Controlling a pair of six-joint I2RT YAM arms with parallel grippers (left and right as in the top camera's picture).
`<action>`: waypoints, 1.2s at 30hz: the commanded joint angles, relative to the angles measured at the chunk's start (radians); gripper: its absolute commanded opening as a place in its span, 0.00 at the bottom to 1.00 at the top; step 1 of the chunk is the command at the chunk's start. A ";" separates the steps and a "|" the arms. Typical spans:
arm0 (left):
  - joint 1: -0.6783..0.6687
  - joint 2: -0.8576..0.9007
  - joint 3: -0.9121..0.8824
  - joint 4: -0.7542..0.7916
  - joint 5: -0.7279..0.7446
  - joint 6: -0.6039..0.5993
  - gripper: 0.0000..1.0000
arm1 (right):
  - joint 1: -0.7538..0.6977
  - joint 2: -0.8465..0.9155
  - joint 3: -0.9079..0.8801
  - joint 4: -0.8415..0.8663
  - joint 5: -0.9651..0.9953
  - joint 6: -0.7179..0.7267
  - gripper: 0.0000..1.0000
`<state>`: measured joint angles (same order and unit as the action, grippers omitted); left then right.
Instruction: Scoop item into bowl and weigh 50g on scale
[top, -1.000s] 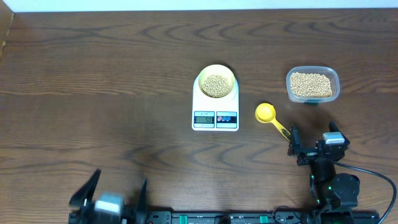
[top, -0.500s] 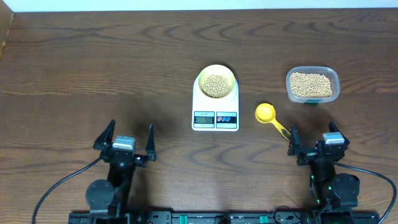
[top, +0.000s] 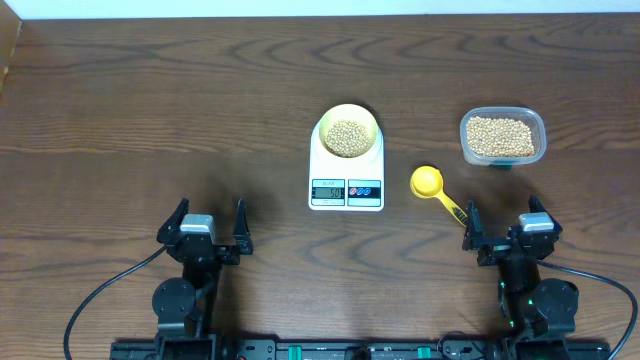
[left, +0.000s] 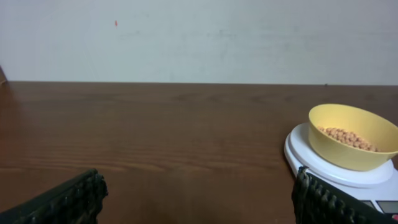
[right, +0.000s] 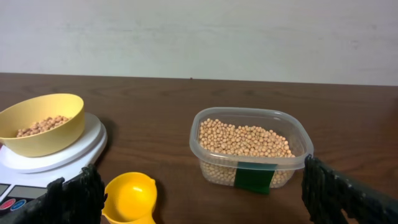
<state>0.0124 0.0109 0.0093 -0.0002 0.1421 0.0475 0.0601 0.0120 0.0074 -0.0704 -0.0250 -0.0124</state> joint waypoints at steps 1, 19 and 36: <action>0.004 -0.006 -0.005 -0.061 -0.005 -0.016 0.98 | -0.001 -0.005 -0.002 -0.005 0.011 -0.011 0.99; 0.004 -0.006 -0.005 -0.062 -0.005 -0.074 0.98 | -0.001 -0.005 -0.002 -0.005 0.011 -0.011 0.99; 0.004 -0.006 -0.005 -0.061 -0.005 -0.074 0.98 | -0.001 -0.005 -0.002 -0.005 0.011 -0.012 0.99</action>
<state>0.0124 0.0109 0.0135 -0.0162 0.1242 -0.0235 0.0605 0.0120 0.0071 -0.0704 -0.0250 -0.0124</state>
